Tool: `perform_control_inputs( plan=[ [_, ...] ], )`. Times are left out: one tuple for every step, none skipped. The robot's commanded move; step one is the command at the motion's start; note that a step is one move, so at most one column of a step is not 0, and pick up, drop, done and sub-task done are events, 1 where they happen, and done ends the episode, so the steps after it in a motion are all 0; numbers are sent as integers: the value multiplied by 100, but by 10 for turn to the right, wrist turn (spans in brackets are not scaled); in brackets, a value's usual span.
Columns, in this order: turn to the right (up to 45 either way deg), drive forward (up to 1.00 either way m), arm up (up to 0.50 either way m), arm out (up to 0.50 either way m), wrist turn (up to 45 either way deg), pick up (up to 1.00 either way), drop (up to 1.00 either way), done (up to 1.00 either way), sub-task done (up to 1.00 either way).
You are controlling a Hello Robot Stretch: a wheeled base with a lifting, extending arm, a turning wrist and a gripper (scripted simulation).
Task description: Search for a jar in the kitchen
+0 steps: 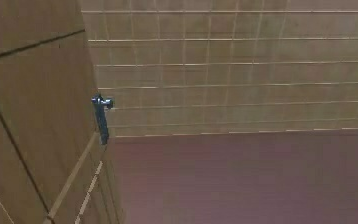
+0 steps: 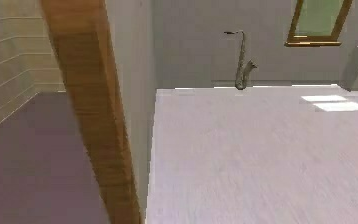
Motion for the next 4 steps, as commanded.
perform_control_inputs(
  plan=[
    [0,100,0,0,0,0,0,0,0],
    [-90,0,0,0,0,0,0,0,0],
    [0,15,0,0,0,0,0,0,0],
    [-360,0,0,0,0,0,0,0,0]
  ],
)
